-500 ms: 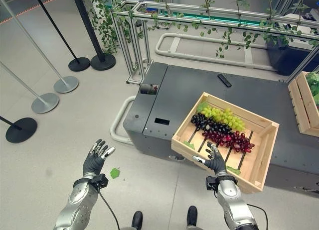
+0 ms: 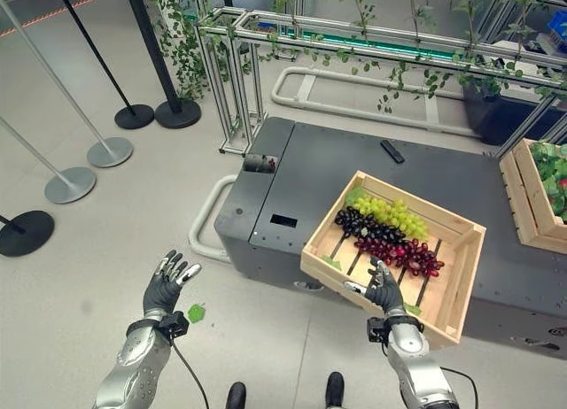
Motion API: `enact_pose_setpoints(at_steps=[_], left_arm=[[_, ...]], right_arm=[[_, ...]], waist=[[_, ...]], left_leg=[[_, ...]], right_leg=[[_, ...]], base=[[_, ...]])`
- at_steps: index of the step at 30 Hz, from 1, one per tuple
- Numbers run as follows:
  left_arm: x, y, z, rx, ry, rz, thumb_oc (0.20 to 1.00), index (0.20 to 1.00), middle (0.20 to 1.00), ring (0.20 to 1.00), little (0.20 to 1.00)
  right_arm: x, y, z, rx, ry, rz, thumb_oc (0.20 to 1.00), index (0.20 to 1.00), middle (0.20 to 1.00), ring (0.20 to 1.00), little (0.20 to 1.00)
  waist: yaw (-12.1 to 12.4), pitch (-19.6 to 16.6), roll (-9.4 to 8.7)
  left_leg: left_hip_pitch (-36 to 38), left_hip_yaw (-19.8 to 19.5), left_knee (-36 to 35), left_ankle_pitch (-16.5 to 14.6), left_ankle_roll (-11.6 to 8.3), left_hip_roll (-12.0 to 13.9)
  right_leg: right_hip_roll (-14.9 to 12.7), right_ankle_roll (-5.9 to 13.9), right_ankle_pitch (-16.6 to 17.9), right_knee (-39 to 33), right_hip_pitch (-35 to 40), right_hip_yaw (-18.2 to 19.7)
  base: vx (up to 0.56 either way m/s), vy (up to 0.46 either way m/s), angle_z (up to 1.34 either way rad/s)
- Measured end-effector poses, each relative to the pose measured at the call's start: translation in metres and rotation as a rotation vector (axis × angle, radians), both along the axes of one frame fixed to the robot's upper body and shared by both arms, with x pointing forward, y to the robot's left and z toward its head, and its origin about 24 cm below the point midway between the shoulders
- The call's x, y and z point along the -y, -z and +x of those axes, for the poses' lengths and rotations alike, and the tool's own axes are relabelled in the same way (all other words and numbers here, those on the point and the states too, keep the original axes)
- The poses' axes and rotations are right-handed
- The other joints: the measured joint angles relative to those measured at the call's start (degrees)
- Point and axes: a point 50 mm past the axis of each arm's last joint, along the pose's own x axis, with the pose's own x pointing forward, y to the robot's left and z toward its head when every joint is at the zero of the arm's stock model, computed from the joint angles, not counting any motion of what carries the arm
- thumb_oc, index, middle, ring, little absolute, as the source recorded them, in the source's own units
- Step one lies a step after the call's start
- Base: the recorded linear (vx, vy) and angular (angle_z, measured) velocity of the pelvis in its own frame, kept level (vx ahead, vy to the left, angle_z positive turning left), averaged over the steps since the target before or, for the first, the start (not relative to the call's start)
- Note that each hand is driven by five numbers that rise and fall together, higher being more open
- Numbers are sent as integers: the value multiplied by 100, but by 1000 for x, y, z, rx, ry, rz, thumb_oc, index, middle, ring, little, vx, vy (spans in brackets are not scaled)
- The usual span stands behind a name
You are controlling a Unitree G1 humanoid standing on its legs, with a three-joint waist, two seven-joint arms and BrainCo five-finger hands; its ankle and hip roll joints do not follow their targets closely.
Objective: Pick up the fruits from the basket on one side to the basket on the other side
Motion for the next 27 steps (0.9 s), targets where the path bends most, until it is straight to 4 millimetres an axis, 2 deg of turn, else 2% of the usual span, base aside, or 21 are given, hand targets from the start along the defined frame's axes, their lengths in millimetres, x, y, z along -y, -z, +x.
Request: enact_pose_setpoints(at_steps=[7, 10, 12, 14, 15, 18, 19, 21, 22, 27], left_arm=[[-4, 0, 0, -9, -13, 4, 1000, 1000, 1000, 1000, 1000], [-8, 0, 0, -13, -10, 22, 1000, 1000, 1000, 1000, 1000], [-11, -1, 0, -17, -9, 40, 1000, 1000, 1000, 1000, 1000], [-19, -3, 0, -20, -10, 75, 1000, 1000, 1000, 1000, 1000], [-24, -5, 1, -17, -13, 92, 1000, 1000, 1000, 1000, 1000], [-23, -6, 1, -18, -7, 97, 1000, 1000, 1000, 1000, 1000], [-22, -5, 1, -20, -3, 94, 1000, 1000, 1000, 1000, 1000], [-19, -5, 2, -17, 2, 84, 1000, 1000, 1000, 1000, 1000], [-14, -5, 4, -10, 21, 77, 1000, 1000, 1000, 1000, 1000], [-5, -4, 6, -6, 41, 53, 1000, 1000, 1000, 1000, 1000]], right_arm=[[11, 4, -1, -30, 56, -26, 1000, 1000, 1000, 1000, 1000], [17, 1, 0, -28, 73, -45, 1000, 1000, 1000, 1000, 1000], [19, 4, 3, -45, 81, -51, 1000, 1000, 1000, 1000, 1000], [20, 8, 1, -66, 84, -63, 1000, 1000, 1000, 1000, 1000], [25, 7, 2, -72, 80, -95, 1000, 1000, 1000, 1000, 1000], [48, -14, 12, -31, 90, -199, 1000, 1000, 1000, 1000, 1000], [58, -24, 19, -12, 97, -249, 1000, 1000, 1000, 1000, 1000], [71, -34, 27, -12, 108, -306, 1000, 1000, 1000, 1000, 1000], [82, -42, 29, -3, 133, -334, 1000, 1000, 1000, 1000, 1000], [87, -50, 33, 1, 127, -375, 1000, 1000, 1000, 1000, 1000]], waist=[[-3, -20, -74], [-5, 44, -229], [2, 131, -326], [37, 143, -478], [37, 139, -541], [103, 214, -467], [90, 300, -416], [-39, 417, -320], [-54, 507, -248], [-29, 600, -154]], left_leg=[[97, 25, -21, -29, 136, -145], [126, 42, 115, -77, 239, -252], [142, 35, 305, -215, 280, -299], [120, 16, 369, -236, 294, -373], [26, -60, 401, -235, 287, -357], [-183, -197, 402, -180, 258, -252], [-250, -327, 405, -145, 236, -264], [-355, -533, 415, -118, 230, -269], [-335, -643, 406, -52, 137, -297], [-349, -936, 391, -60, 109, -293]], right_leg=[[-173, 107, -194, 452, -149, 70], [-359, 197, -408, 1140, -404, 141], [-413, 229, -416, 1480, -499, 208], [-466, 337, -602, 1480, -523, 272], [-382, 224, -697, 1300, -511, 344], [-209, 243, -634, 962, -488, 366], [-92, 248, -559, 876, -479, 499], [6, 132, -562, 937, -429, 683], [54, 89, -590, 907, -386, 700], [46, 81, -937, 1233, -405, 671]], base=[[7, 94, -2], [-2, 58, -2], [61, 16, -12], [140, -31, 0], [103, -41, 18], [158, -59, 8], [157, -76, 34], [152, -115, 53], [141, -134, 42], [146, -185, 31]])
